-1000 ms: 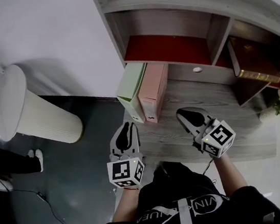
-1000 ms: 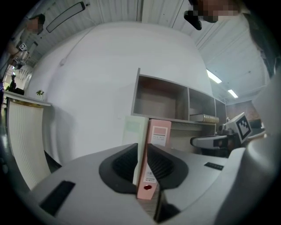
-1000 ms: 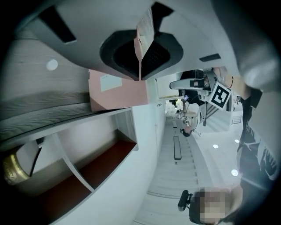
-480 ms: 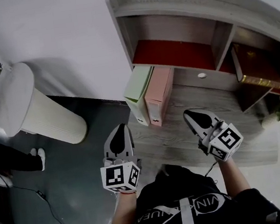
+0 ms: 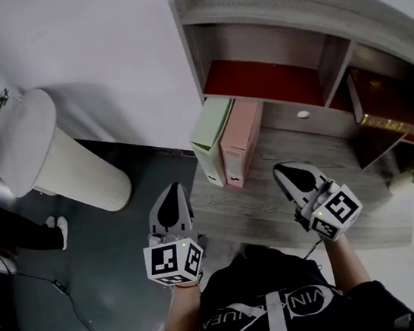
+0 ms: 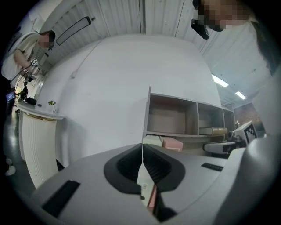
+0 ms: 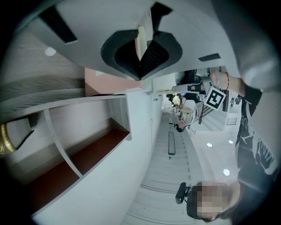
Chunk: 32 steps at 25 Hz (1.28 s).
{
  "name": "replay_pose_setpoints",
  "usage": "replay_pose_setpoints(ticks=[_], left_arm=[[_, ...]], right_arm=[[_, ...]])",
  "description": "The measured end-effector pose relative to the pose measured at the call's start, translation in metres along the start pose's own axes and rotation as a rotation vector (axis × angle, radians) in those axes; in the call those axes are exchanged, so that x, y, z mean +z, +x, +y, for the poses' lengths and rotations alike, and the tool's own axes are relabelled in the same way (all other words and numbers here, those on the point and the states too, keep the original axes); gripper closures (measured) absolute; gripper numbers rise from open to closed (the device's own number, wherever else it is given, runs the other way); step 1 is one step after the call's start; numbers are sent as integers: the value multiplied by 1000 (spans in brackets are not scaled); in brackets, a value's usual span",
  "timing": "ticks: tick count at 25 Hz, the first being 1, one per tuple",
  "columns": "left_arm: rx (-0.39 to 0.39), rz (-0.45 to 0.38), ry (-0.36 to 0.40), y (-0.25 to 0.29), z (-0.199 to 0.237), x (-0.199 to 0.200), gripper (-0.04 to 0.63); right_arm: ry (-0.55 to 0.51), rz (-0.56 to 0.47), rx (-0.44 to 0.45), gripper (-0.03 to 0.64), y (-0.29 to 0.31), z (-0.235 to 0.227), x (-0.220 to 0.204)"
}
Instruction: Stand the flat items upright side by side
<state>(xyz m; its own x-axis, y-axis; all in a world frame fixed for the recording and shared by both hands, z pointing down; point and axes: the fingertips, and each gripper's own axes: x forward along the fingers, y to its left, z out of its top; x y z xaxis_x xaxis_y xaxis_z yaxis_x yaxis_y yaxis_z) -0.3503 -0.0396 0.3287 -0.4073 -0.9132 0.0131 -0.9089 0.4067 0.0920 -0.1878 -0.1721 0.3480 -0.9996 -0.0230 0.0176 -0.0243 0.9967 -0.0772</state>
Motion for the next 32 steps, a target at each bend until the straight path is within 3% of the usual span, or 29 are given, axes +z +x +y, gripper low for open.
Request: replay_pose_setpoints(ticks=[32], left_arm=[[9,23,-53,16,15,-10,588]], right_arm=[[16,12,-7,607,14,-10,-8]])
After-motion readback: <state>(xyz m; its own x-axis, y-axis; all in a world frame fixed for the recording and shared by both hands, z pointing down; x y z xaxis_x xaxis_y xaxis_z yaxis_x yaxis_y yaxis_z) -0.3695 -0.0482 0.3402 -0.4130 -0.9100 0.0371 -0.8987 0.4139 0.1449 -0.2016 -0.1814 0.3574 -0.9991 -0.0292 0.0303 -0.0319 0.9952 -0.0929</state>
